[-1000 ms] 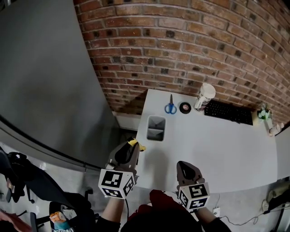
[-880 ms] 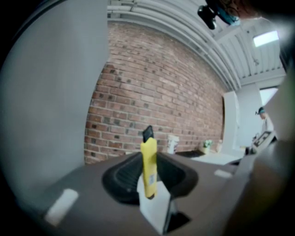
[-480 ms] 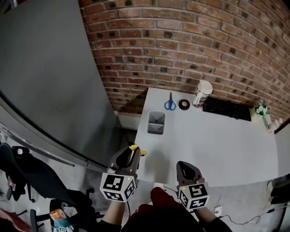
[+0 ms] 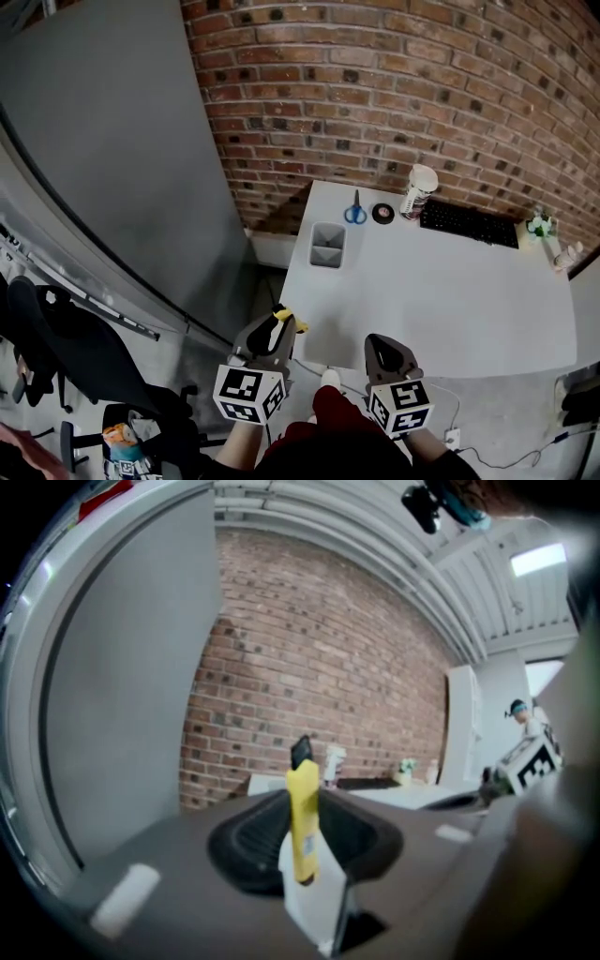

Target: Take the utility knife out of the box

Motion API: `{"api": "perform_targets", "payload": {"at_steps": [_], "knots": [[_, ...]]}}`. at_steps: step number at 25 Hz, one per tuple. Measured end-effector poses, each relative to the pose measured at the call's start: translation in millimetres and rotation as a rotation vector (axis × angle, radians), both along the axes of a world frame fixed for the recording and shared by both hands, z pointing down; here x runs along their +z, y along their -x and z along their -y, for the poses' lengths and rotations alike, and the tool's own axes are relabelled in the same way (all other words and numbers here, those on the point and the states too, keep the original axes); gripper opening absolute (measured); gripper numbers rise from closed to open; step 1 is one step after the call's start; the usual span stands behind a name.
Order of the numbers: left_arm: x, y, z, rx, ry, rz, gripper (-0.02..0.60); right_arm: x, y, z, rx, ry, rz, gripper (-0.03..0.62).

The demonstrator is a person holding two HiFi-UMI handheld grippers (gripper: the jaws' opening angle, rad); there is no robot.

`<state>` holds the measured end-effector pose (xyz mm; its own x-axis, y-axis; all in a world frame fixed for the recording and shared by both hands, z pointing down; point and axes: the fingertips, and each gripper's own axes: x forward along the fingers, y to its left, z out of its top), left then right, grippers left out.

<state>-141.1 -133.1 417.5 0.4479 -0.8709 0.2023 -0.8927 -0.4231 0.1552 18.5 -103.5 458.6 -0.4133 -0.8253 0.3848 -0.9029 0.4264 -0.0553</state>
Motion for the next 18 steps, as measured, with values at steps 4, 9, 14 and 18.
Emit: {"api": "perform_targets", "payload": {"at_steps": [4,9,14,18], "knots": [[2.7,1.4,-16.5,-0.005,0.005,0.000,0.095,-3.4,3.8,-10.4,-0.012,-0.012,-0.002,0.008],[4.6,-0.3,-33.4,-0.007,0.011,-0.002,0.094,-7.1,4.5,-23.1,-0.019,-0.021,0.000,0.008],[6.8,-4.8,-46.5,0.002,0.018,-0.003,0.094,-10.0,4.2,-33.3,-0.017,-0.030,0.007,0.008],[9.9,-10.6,-58.1,0.010,0.029,-0.008,0.094,-14.3,2.3,-42.2,-0.014,-0.041,0.011,0.008]]}}
